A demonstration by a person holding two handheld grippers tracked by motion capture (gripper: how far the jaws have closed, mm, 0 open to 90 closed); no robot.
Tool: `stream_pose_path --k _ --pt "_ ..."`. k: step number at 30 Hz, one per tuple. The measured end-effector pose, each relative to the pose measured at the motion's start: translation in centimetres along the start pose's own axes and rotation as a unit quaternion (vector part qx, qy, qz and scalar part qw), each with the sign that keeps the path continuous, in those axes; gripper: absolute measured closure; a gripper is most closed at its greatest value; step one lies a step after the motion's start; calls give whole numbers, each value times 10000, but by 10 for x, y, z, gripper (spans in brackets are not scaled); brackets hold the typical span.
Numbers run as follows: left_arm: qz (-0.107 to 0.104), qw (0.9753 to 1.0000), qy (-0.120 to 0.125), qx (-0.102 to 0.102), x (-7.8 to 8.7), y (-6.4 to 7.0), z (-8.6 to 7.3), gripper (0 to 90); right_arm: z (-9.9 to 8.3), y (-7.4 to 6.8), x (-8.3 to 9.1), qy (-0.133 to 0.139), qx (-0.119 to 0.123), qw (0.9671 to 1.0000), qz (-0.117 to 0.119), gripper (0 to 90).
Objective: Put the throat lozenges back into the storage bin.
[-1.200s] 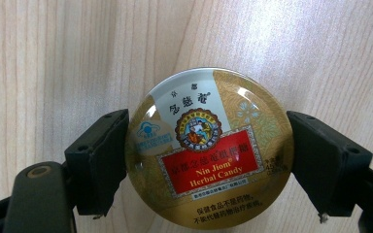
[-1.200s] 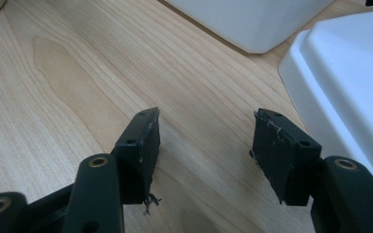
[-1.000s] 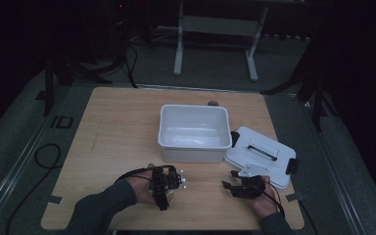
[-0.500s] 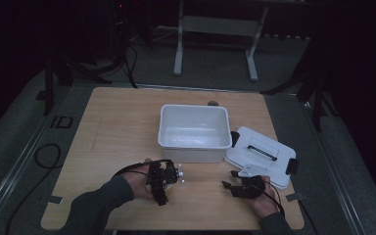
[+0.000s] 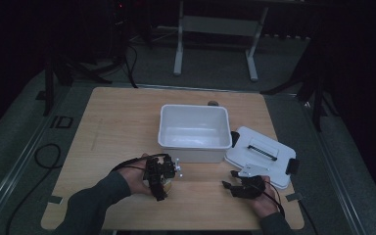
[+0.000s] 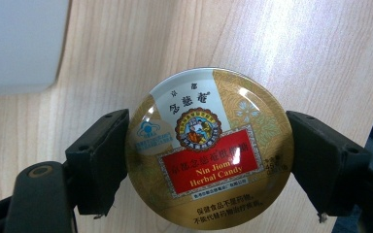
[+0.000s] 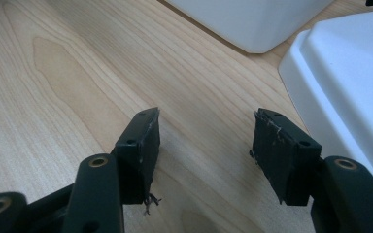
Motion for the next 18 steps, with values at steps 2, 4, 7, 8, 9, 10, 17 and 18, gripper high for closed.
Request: stream_pose_path --k 2,4,7,8,9,10,17,18 --pt "-18 10000 31 6 3 -1 0 204 0 0 0 -1 -1 10000 1 426" --pt "-37 10000 69 19 5 -3 0 203 0 0 0 -2 -2 10000 1 427" --pt "-32 9999 109 42 8 -5 0 203 0 0 0 -1 -4 10000 2 426" --pt "-26 9999 108 39 9 -6 -1 204 0 0 0 1 -12 10000 2 427" --pt "-36 9999 120 66 11 -6 -1 204 0 0 0 2 -15 10000 3 427" --pt "-32 9999 136 58 12 -7 -1 204 0 0 0 0 -9 10000 1 427" --pt "-6 9996 244 117 22 -12 -4 204 0 0 0 -2 -16 10000 4 427" --pt "6 9996 252 133 24 -13 -4 204 0 0 0 -2 -17 10000 4 427"
Point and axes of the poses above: each handheld gripper's, and its own axes: x roughly backward along the jaws, z roughly out of its top, y roughly to its right, the point moved 8 cm from there along -x, roughly forward along the jaws, and after that the axes turned 4 degrees about -y, right-handed, at the moved point
